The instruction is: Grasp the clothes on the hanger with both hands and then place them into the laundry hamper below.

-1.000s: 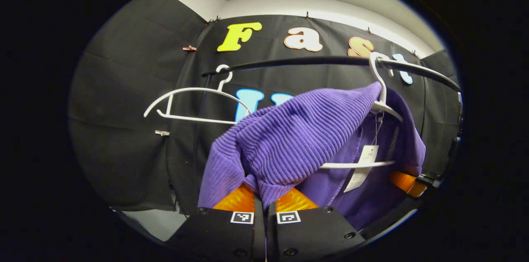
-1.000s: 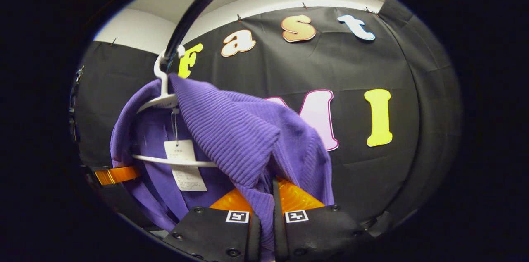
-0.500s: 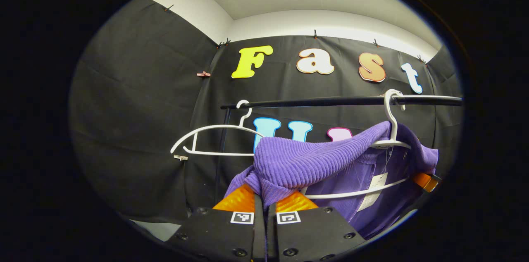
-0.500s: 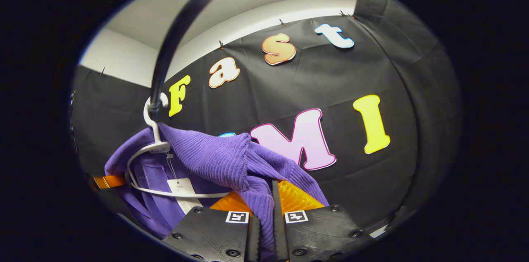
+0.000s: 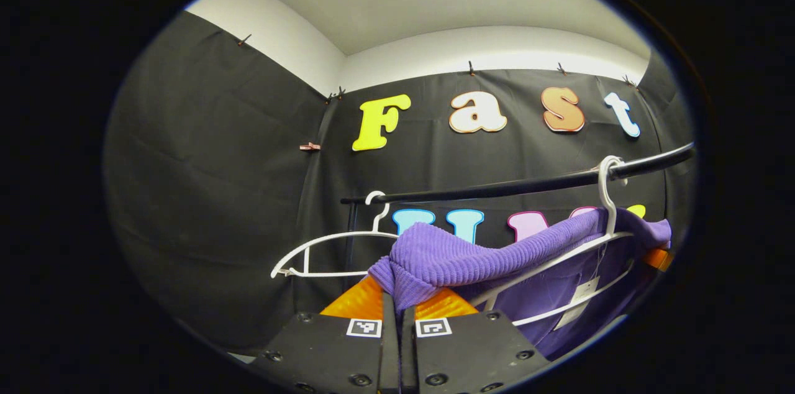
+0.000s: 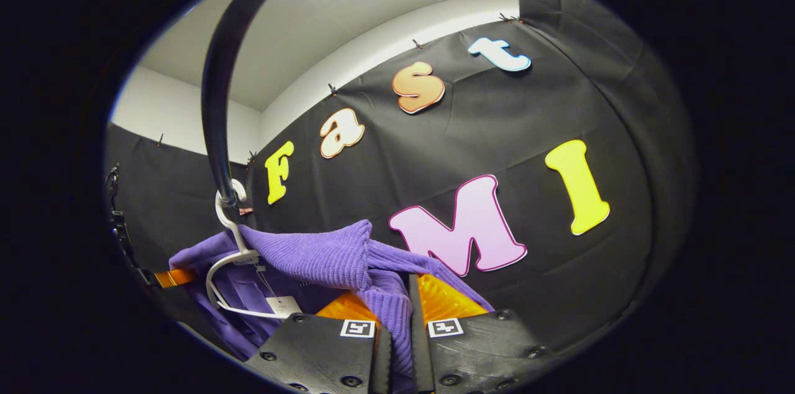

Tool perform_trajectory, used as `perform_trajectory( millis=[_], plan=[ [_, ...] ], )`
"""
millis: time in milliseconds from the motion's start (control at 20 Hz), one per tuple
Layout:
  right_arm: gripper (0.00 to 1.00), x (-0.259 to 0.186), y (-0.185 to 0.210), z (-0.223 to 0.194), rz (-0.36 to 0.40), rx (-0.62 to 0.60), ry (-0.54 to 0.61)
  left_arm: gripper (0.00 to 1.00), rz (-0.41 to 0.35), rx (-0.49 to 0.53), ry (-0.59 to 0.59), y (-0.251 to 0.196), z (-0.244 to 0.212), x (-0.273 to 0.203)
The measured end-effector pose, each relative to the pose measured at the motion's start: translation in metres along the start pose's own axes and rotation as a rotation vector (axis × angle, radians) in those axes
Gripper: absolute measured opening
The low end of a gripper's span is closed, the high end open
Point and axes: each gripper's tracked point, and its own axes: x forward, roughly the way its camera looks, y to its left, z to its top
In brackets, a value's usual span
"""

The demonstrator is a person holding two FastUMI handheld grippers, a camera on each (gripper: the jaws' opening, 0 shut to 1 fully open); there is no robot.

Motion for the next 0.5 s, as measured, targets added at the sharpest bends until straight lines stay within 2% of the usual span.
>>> perform_trajectory(
  millis=[50,100,150,250,400,450,500],
  plan=[
    [0.17,0.001,-0.002,-0.005,0.007,0.008,0.001,0.06,0.002,0.002,0.004,-0.001,-0.003,0.001],
    [0.12,0.001,-0.002,-0.009,0.016,0.016,0.005,0.06,0.001,0.008,0.008,-0.001,-0.005,0.003],
    [0.17,0.003,-0.003,-0.011,0.029,0.036,0.011,0.06,0.001,0.02,0.011,-0.001,-0.006,0.004],
    [0.17,0.011,-0.001,-0.006,0.076,0.121,0.017,0.06,0.004,0.04,0.003,0.001,0.001,0.008],
    [0.16,0.016,-0.001,0.003,0.187,0.22,0.056,0.06,-0.029,0.049,-0.035,-0.002,0.016,0.015],
    [0.12,0.019,-0.002,0.002,0.223,0.248,0.092,0.07,-0.048,0.049,-0.024,-0.004,0.014,0.019],
    [0.16,0.02,-0.002,0.001,0.263,0.268,0.122,0.07,-0.066,0.044,-0.006,-0.005,0.009,0.023]
  ],
)
